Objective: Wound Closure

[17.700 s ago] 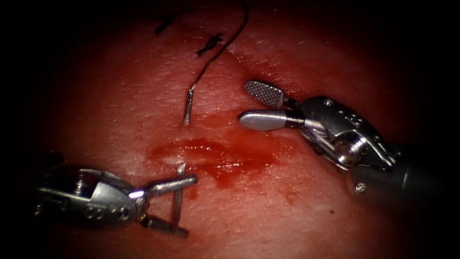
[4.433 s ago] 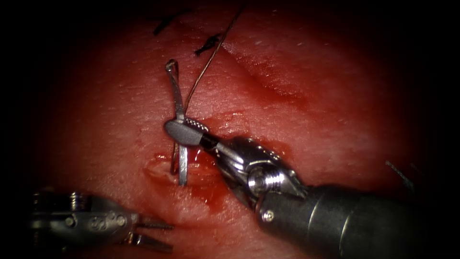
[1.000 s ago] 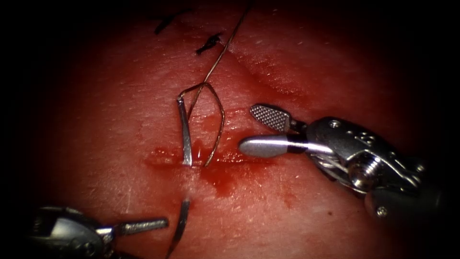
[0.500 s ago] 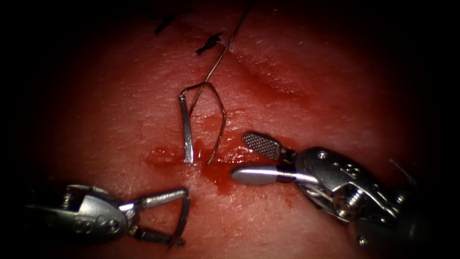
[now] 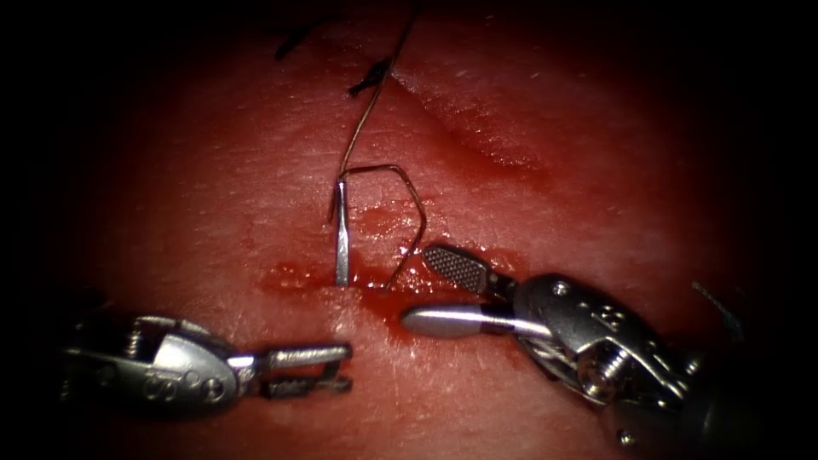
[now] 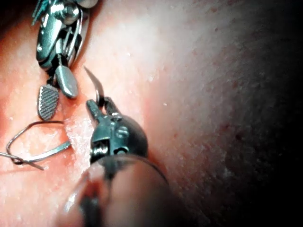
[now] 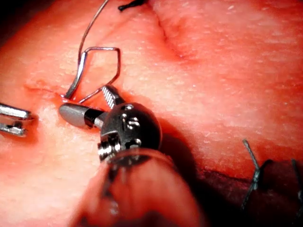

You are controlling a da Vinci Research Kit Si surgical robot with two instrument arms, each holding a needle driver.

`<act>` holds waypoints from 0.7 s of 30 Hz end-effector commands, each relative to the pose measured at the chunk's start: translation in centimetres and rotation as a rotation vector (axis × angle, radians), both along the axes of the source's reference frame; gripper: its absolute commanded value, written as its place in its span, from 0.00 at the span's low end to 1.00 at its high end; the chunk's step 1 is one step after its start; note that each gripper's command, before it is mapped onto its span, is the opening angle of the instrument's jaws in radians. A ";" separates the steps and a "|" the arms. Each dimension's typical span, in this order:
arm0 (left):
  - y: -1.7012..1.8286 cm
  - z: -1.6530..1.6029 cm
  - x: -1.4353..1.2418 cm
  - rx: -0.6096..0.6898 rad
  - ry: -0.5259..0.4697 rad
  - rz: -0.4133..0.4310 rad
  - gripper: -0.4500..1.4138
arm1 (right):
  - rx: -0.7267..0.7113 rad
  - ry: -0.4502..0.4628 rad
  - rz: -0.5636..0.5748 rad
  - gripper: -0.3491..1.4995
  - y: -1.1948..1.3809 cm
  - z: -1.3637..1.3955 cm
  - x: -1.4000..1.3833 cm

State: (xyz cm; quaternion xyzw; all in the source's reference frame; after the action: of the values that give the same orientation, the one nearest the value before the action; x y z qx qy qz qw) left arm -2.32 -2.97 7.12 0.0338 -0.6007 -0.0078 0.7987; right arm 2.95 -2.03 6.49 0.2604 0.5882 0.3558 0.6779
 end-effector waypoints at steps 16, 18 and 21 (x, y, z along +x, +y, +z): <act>0.20 -0.41 -0.10 0.771 -0.158 -0.046 0.00 | -0.338 0.014 -0.091 0.59 -0.24 -0.58 -0.12; 0.23 -0.56 -0.06 0.888 -0.174 -0.055 0.00 | -0.366 0.032 -0.132 0.55 -0.30 -0.62 -0.08; 0.28 -0.77 0.04 0.963 -0.239 -0.067 0.00 | -0.408 0.047 -0.149 0.56 -0.36 -0.65 0.00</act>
State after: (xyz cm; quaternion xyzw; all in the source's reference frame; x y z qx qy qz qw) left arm -2.23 -2.68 6.31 0.3808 -0.6156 -0.3069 0.6180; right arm 2.85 -2.38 5.80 0.1712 0.6414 0.1741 0.7273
